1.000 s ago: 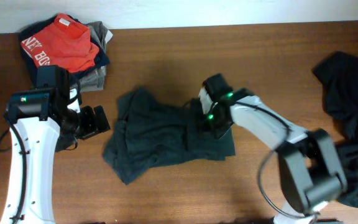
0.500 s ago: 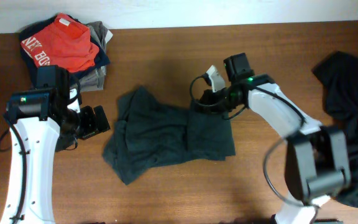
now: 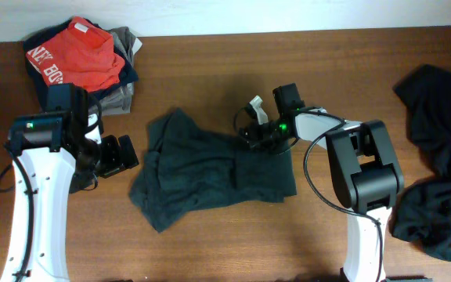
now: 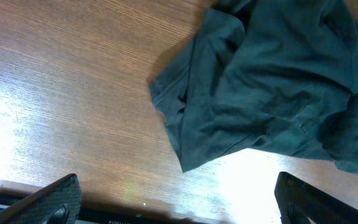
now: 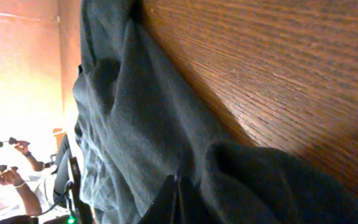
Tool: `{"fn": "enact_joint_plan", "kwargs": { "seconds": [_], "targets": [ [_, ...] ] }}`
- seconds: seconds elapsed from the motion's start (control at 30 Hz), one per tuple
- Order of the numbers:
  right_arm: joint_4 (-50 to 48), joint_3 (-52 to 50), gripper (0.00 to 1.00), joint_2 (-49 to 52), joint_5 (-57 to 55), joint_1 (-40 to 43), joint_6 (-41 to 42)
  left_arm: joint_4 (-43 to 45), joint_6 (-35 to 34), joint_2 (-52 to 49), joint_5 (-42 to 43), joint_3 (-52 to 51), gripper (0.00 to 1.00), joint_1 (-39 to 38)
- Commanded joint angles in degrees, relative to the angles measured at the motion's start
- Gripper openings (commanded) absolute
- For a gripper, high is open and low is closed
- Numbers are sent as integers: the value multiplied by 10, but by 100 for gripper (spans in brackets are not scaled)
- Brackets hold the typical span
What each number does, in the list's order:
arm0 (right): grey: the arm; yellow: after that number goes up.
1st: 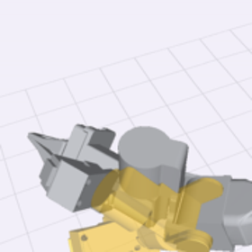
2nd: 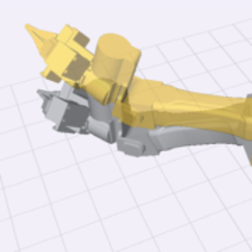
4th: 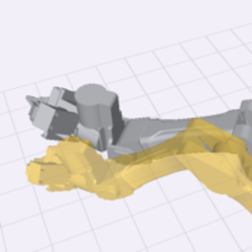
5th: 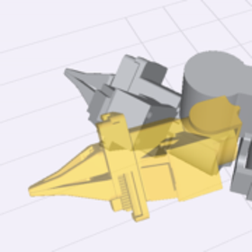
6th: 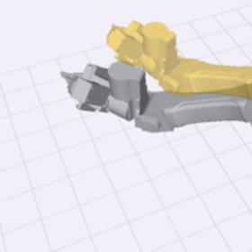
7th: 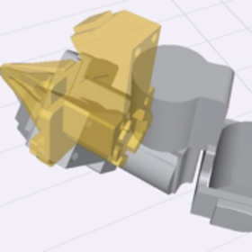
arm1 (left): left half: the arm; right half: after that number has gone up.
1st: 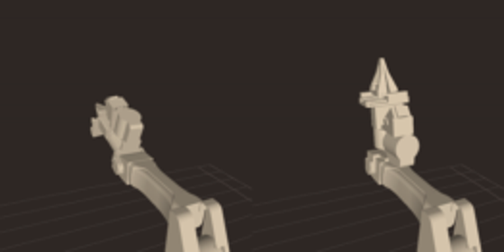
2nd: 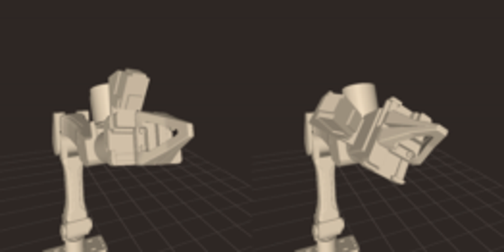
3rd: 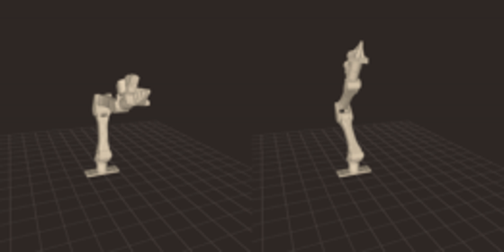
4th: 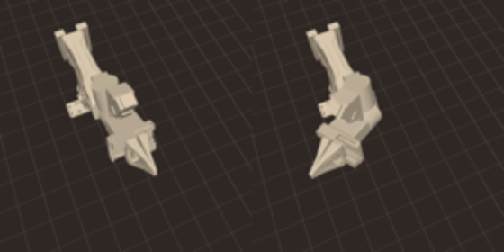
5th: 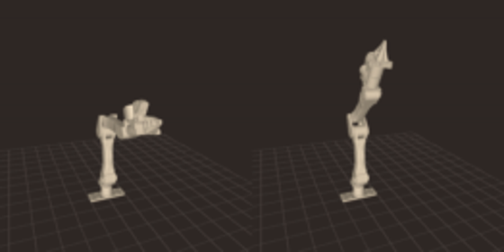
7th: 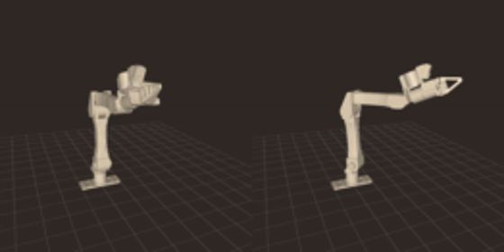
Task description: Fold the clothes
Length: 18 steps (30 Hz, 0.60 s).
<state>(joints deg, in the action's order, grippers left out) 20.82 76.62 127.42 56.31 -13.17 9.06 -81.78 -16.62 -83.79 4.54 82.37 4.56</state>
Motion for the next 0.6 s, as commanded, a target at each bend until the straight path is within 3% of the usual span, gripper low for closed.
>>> {"fn": "enact_joint_plan", "kwargs": {
  "seconds": [0.0,0.33,0.47,0.57],
  "targets": [
    [27,16,4,-17,5,26,2,1,9,2,2,-14,99,-3],
    [210,38,4,-210,77,71,-97,34,9,2,3,-58,99,-3],
    [339,37,4,-229,73,55,-203,43,9,2,3,-65,99,-3],
    [362,12,4,-219,49,30,-236,46,9,2,9,-65,99,-3]
  ]
}}
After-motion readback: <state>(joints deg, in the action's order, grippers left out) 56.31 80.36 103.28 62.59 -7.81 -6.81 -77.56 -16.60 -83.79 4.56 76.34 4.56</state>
